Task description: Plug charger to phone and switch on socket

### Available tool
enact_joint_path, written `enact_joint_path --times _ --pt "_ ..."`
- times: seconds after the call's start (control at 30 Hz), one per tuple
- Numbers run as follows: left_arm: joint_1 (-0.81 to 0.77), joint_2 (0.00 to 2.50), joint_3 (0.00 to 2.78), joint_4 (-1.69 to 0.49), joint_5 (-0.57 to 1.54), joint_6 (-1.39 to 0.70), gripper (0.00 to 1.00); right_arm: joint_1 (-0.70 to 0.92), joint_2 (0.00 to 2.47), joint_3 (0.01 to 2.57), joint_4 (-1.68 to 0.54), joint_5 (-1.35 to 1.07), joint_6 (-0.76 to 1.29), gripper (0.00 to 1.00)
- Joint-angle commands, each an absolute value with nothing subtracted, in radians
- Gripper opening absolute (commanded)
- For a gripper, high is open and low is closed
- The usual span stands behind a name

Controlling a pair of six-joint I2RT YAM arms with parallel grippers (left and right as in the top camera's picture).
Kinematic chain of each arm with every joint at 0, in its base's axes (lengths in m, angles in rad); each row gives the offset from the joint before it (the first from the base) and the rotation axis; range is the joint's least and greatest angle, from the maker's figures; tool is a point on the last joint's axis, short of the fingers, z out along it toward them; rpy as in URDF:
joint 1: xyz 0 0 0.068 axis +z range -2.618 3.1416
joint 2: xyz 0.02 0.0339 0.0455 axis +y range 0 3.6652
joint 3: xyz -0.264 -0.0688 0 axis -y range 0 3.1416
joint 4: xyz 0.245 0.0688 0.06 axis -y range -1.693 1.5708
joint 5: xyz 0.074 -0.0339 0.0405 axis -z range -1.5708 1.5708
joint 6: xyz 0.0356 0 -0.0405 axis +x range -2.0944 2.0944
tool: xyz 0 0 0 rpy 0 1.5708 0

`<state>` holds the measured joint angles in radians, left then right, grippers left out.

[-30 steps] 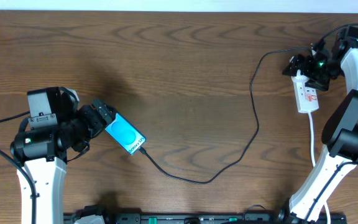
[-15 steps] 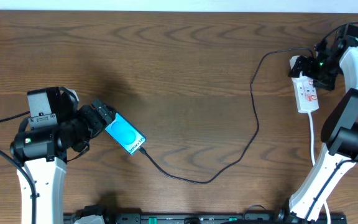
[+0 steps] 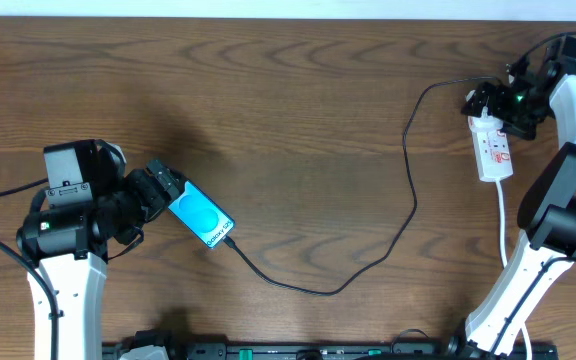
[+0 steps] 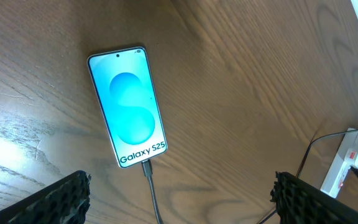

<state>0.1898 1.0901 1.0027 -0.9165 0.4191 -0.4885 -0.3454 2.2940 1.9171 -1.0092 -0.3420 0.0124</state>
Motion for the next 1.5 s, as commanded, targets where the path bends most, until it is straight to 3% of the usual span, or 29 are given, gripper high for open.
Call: enact_joint_path --times 0.0,0.5,1.23,1.47 --pt "0.191 1.090 1.000 -0.923 0.409 -0.465 0.94 -0.338 2.310 1.930 -1.026 -0.404 0.023 0.99" --pt "0.191 1.090 1.000 -0.950 0.406 -0.439 0.94 -0.242 2.310 1.919 -1.007 -0.397 0.075 0.99" --pt "0.191 1.090 1.000 -0.958 0.406 -0.439 0.94 -0.224 2.310 1.842 -0.986 -0.504 0.127 0.97" --pt "0.191 1.090 1.000 -0.958 0.406 -0.439 0.94 -0.216 2.310 1.844 -0.984 -0.413 0.139 0.97"
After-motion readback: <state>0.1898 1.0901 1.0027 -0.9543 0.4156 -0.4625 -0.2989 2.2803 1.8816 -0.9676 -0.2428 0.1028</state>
